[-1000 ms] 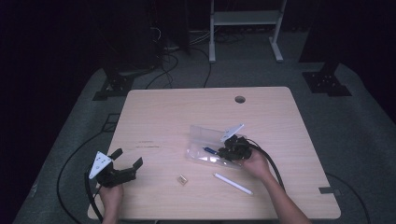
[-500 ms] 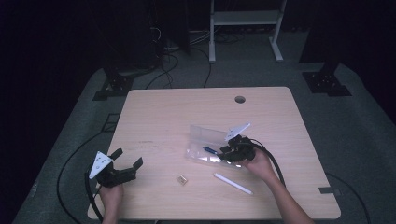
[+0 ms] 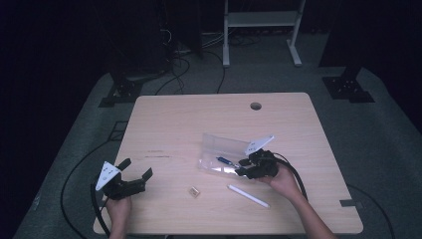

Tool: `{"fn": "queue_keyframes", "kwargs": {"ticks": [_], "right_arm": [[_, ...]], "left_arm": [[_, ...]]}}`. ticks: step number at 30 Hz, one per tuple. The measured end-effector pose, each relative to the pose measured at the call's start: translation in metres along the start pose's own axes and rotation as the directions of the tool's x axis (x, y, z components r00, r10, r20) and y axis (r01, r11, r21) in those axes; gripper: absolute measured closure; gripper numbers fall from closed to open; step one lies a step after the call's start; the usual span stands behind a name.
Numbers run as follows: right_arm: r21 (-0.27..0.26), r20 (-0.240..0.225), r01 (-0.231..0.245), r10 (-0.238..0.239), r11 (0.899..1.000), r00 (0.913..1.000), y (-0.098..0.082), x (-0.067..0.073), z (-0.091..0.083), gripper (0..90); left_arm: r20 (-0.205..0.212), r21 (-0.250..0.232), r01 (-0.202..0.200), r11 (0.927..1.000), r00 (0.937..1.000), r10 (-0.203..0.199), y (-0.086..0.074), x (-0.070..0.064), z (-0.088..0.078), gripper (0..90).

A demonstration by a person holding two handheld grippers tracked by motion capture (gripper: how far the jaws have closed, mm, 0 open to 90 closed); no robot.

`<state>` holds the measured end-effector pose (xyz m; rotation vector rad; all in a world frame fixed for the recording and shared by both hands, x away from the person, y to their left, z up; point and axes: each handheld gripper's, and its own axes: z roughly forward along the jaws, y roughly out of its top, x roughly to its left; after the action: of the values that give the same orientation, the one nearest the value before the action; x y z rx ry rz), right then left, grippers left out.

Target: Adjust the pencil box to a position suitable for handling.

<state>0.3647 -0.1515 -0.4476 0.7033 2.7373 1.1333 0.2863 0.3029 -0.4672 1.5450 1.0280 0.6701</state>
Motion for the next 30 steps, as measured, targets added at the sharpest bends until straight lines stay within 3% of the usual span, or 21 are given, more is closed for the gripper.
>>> {"fn": "queue_keyframes", "kwargs": {"ticks": [16, 30], "right_arm": [[-0.005, 0.006, 0.030, -0.030, 1.000, 0.9995, -0.018, 0.023, -0.008, 56.5], [0.005, -0.013, 0.018, -0.018, 1.000, 0.9998, -0.036, 0.030, -0.011, 56.6]], "left_arm": [[0.001, 0.002, -0.001, 1.0000, 1.0000, 0.001, 0.000, -0.001, 0.000, 1.1], [-0.004, -0.014, 0.001, 0.9999, 1.0000, -0.001, 0.000, -0.001, -0.002, 1.1]]}}
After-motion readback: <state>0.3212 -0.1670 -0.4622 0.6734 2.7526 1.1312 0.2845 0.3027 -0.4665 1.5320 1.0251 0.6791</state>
